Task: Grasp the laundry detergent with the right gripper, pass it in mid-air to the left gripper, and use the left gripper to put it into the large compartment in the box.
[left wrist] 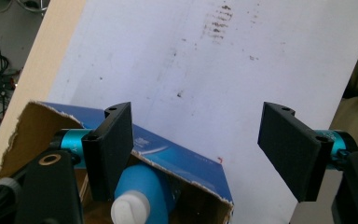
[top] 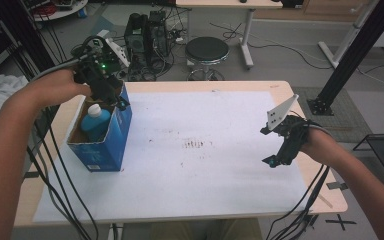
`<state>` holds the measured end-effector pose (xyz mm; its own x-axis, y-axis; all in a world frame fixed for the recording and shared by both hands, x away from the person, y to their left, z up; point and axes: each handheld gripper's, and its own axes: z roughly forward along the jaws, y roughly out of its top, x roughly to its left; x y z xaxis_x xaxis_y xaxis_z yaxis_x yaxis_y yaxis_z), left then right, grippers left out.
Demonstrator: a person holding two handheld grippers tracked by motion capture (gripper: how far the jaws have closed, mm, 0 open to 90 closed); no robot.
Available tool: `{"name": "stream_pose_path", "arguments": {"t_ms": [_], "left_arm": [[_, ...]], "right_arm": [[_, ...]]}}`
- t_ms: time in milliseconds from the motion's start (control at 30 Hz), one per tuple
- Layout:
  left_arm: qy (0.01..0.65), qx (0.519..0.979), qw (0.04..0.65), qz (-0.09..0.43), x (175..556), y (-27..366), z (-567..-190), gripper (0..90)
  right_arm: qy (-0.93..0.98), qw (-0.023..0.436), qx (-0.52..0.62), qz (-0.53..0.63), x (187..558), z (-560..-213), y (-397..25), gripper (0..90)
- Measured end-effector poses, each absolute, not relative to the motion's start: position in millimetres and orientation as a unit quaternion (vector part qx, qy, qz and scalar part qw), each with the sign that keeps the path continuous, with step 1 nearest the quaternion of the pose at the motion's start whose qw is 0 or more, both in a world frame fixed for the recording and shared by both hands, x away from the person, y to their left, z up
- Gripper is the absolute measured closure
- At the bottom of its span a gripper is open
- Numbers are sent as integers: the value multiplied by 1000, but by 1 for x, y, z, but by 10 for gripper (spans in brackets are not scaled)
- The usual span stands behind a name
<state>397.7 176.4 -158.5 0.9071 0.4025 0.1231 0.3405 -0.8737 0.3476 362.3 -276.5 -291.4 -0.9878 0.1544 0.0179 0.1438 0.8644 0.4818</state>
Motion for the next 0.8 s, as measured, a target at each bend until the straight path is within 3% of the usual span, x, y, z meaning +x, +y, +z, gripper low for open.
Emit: {"name": "stream_pose_path", "arguments": {"t_ms": [500,800], "left_arm": [[119,979,147,80,406,116,-166,268],[105,983,138,66,412,95,-178,268]], "right_arm": [[964,11,78,253,361,-291,-276,6],[964,14,75,255,360,-290,-278,6]]}}
